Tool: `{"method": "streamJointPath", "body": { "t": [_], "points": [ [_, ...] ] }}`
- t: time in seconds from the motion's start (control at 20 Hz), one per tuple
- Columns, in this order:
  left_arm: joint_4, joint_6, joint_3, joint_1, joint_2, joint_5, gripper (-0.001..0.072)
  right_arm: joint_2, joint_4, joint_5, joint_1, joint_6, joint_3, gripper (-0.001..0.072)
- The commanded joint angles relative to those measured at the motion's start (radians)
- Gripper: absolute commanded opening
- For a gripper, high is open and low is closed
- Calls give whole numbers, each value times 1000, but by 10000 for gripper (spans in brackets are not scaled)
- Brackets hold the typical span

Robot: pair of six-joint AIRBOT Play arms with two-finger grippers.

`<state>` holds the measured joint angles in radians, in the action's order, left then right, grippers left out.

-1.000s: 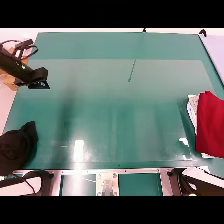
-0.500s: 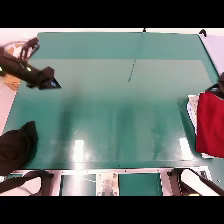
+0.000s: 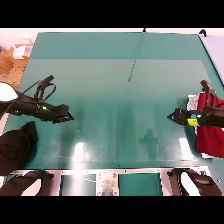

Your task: Fold the shirts.

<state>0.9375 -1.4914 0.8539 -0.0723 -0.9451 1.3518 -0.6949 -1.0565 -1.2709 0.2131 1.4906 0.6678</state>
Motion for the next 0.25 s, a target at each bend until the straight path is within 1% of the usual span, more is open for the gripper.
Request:
{"method": "streamJointPath", "body": {
  "t": [0.0,0.2],
  "points": [
    [-2,-4,-30,-7,18,-16,34,19,2,-27,-27,-3,-35,11],
    [-2,-4,-30,-7,18,12,34,19,2,-27,-27,-3,-35,11]
  ]
}}
